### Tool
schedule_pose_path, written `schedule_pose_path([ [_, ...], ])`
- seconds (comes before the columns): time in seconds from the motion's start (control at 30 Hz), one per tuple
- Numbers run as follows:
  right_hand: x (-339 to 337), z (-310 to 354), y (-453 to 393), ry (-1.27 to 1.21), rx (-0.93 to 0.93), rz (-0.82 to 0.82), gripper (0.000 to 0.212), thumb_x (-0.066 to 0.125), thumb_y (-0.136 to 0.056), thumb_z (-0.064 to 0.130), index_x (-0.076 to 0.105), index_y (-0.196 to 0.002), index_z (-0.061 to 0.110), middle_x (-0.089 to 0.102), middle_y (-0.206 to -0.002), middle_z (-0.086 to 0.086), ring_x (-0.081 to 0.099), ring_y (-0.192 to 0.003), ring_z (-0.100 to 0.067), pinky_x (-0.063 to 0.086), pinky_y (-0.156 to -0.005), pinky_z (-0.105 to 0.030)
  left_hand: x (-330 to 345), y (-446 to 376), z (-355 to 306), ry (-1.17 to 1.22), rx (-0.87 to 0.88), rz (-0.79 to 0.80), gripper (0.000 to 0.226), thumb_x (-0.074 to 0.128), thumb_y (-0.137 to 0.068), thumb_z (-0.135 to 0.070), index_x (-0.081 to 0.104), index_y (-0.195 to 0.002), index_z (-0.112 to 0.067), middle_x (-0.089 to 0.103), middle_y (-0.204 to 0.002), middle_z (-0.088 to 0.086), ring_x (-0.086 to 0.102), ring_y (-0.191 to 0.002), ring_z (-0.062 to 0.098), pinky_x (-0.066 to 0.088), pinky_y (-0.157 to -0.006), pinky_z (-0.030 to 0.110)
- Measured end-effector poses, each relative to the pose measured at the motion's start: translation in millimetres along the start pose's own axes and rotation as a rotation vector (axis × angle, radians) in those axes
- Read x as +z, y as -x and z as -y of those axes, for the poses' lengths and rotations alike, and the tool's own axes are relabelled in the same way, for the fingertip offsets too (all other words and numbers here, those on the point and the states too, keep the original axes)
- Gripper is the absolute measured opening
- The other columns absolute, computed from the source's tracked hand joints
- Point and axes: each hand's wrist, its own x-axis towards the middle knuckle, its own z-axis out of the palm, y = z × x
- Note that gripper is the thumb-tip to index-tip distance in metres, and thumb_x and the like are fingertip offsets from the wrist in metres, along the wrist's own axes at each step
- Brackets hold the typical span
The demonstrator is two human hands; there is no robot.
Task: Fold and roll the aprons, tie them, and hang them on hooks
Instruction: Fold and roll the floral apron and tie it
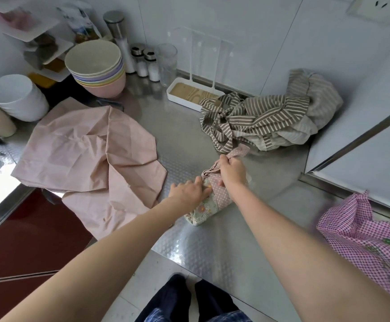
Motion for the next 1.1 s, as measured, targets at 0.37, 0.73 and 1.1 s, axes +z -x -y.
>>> schedule_pose_path([
  [0.37, 26.8, -23.3, -21.1, -0.068, -0.023, -0.060, 0.048, 0.041, -0.088, 0.042, 0.067, -0.087, 0.002, 0.059, -0.073, -0.010, 0.059, -0.069, -0.031, 0.051, -0.073, -0.044, 4.9, -14.3, 12.6, -0.164, 0.088, -0.053, 0.047, 0.022, -0.098, -0.051, 0.041, -0.122, -0.015, 0.052, -0.128, 0.007, 0.038, -0.121, 0.026, 0.027, -0.096, 0.040],
  [0.73, -2.5, 39.2, -35.1, 0.083, -0.174, 0.260, 0.029, 0.051, -0.094, 0.015, 0.061, -0.067, 0.015, 0.046, -0.054, 0.008, 0.037, -0.044, -0.002, 0.025, -0.041, -0.014, -25.8, -16.9, -6.1, 0.070, 0.049, 0.143, 0.043, 0.032, -0.101, -0.026, 0.034, -0.141, -0.012, 0.033, -0.143, 0.015, 0.033, -0.129, 0.031, 0.030, -0.104, 0.043],
  [1.1, -13.9, 53.3, -23.3, 0.183, -0.222, 0.387, 0.017, 0.055, -0.091, 0.014, 0.059, -0.087, -0.002, 0.047, -0.057, -0.005, 0.041, -0.045, -0.017, 0.032, -0.042, -0.026, -61.6, -29.2, 1.8, 1.038, -0.056, 0.273, 0.046, 0.063, -0.087, -0.013, 0.045, -0.129, -0.009, 0.053, -0.118, 0.006, 0.052, -0.107, 0.018, 0.044, -0.094, 0.030],
])
